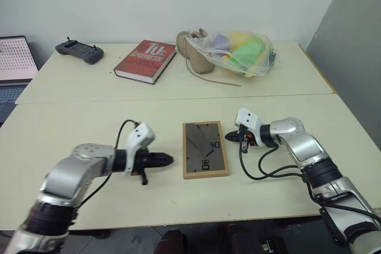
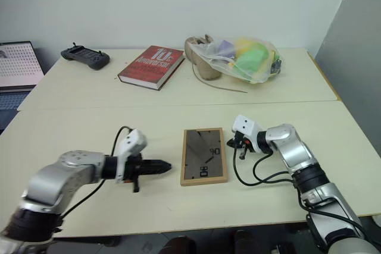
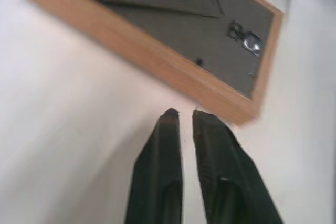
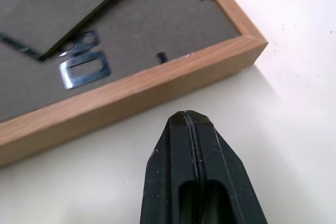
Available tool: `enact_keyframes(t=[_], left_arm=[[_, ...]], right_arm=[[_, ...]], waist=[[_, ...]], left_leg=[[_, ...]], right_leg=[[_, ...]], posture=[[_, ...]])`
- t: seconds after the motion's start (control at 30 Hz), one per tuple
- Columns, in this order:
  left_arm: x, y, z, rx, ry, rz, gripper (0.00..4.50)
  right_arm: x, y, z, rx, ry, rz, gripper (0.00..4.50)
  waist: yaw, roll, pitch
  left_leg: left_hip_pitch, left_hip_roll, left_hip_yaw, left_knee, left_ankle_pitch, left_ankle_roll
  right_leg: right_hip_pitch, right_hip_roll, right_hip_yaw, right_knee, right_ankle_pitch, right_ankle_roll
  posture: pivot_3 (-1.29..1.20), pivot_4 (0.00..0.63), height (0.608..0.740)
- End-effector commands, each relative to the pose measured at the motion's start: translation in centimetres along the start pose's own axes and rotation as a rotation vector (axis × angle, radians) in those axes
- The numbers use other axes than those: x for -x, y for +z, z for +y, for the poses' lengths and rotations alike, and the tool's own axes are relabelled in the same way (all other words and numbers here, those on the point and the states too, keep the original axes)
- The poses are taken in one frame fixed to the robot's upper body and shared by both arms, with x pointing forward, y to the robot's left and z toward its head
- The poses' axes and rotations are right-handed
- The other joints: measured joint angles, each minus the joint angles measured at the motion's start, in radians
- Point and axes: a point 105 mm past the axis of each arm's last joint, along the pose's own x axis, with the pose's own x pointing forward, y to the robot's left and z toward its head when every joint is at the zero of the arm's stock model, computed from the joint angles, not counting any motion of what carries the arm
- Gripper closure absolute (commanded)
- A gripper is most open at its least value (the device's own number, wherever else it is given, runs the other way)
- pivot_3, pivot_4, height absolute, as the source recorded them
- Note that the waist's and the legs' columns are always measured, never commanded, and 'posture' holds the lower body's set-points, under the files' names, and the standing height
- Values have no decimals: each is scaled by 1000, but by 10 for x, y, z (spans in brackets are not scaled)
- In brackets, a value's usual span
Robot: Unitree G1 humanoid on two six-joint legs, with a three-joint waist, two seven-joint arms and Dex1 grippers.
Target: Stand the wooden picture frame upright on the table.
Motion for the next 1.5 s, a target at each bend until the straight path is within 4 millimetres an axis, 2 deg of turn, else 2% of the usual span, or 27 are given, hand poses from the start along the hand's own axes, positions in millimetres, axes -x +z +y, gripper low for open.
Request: enact_keyframes(t=[0.03,0.23,0.5,0.63,0.83,1.03,1.1,1.17,1.33,1.43,1.5], left_arm=[[13,2,-8,249,-94,-77,3122],[2,3,4,648,-147,-198,1639],[-26,-16,0,743,-192,-135,19],[-42,-22,-9,751,-234,-107,19],[-64,-21,-16,754,-266,-112,19],[-69,-16,-11,743,-227,-132,19],[-63,-8,-5,750,-219,-181,378],[-57,-2,-5,738,-235,-205,663],[-47,9,-10,713,-252,-223,1766],[-42,19,-13,700,-269,-249,2398],[-36,28,-17,676,-288,-267,2887]], right_arm=[[7,8,6,21,15,-35,4500],[1,4,9,2,4,-32,4500],[-6,7,21,9,30,-39,4500],[-11,16,27,9,44,-63,4500],[-19,37,50,-17,106,-121,4500],[-21,37,45,-33,61,-118,4500],[-21,35,43,-37,53,-113,4500],[-19,30,42,-42,45,-104,4500],[-16,19,35,-53,0,-86,4500],[-8,16,25,-62,-48,-86,4500],[4,16,9,-59,-111,-89,4500]], waist=[[2,0,0],[4,0,0],[0,0,0],[2,1,-1],[11,4,-4],[30,4,-5],[31,4,-5],[29,4,-5],[24,4,-5],[22,3,-4],[22,3,-4]], left_leg=[[0,0,0,0,0,0],[2,-1,-1,1,0,0],[4,0,-1,1,1,-1],[4,-1,-1,0,1,-2],[5,-2,-1,0,1,-3],[6,-4,-1,1,1,-1],[7,-4,-1,1,1,-1],[7,-4,-1,1,1,-1],[7,-4,-1,0,1,-1],[7,-4,-1,0,1,-1],[7,-4,-1,0,1,-1]], right_leg=[[0,0,0,0,0,0],[3,0,-2,1,0,0],[3,0,1,0,0,0],[3,0,1,0,0,0],[4,-2,1,-1,0,0],[6,-4,1,-1,0,0],[7,-4,1,-1,0,0],[7,-4,0,-1,0,0],[6,-4,0,0,0,0],[6,-4,0,0,0,0],[6,-4,0,0,0,0]], posture=[[0,150,740],[0,150,740],[0,150,740],[0,150,740],[0,150,740],[0,150,740],[0,150,740],[0,150,740],[0,150,740],[0,150,740],[0,150,740]])
